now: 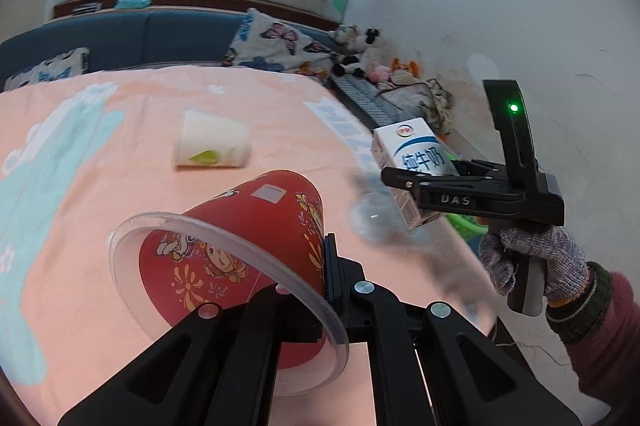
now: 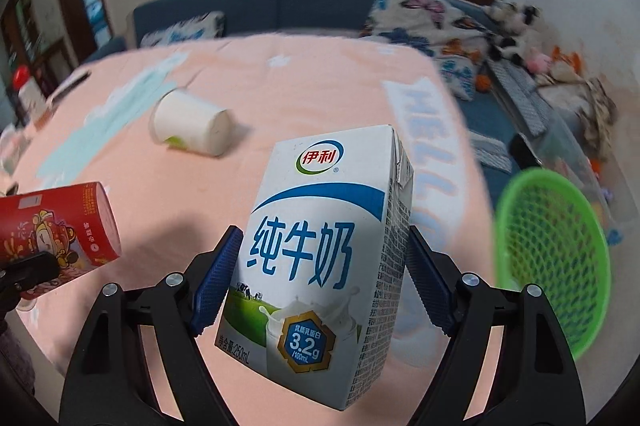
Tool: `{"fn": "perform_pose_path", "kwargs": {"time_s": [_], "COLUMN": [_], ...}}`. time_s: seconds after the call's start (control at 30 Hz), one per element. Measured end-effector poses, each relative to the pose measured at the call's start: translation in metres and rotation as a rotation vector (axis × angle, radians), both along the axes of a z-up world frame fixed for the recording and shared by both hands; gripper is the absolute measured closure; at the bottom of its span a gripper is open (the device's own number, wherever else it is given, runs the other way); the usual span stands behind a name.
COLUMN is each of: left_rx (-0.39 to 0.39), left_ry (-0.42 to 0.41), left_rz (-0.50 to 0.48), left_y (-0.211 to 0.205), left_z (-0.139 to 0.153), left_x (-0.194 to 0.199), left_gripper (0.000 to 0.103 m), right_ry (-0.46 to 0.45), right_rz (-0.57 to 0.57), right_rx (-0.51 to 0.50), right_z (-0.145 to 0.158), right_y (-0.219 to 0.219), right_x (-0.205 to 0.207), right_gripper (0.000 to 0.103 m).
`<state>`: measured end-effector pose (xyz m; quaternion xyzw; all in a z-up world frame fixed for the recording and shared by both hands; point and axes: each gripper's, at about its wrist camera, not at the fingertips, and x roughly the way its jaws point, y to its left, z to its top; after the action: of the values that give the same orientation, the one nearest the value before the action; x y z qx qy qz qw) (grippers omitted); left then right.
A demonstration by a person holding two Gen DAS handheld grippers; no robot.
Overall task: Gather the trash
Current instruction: 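Drop the milk carton into the basket with the right tool while the left tool carries the red cup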
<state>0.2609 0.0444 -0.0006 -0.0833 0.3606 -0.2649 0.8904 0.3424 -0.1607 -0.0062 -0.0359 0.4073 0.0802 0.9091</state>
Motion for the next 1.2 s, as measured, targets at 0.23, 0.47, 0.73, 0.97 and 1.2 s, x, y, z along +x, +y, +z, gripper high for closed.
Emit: {"fn": "perform_pose_path", "kwargs": {"time_s": [0.23, 0.47, 0.73, 0.97, 1.2], "left_rx": [0.018, 0.009, 0.053, 0.085, 0.099], "left_ry": [-0.021, -0.007, -0.006, 0.014, 0.038], "left_rz": [-0.109, -0.207, -0.290, -0.339, -0.373], "left_y": [-0.069, -0.143, -0.214, -0.259, -0.292], "left_z": [0.018, 0.030, 0.034, 0.027, 0.021], "left_x": [0.014, 0.042, 0.063, 0.077, 0.088], "left_gripper": [0.101, 0.101, 0.101, 0.101, 0.101], "right_ry": [0.002, 0.011, 0.041, 0.046, 0.019], "right_rz": [-0.169, -0.264, -0.340, -0.357, -0.374], "right_rx": [0.064, 0.095, 0.168, 0.211, 0.206], "right_z": [0.003, -0.012, -0.031, -0.037, -0.031], "right_y": [-0.104, -0.179, -0.236, -0.257, -0.271], "right_x": [-0.015, -0.024, -0.017, -0.018, -0.036], "right_gripper": [0.023, 0.023, 0.022, 0.017, 0.017]}}
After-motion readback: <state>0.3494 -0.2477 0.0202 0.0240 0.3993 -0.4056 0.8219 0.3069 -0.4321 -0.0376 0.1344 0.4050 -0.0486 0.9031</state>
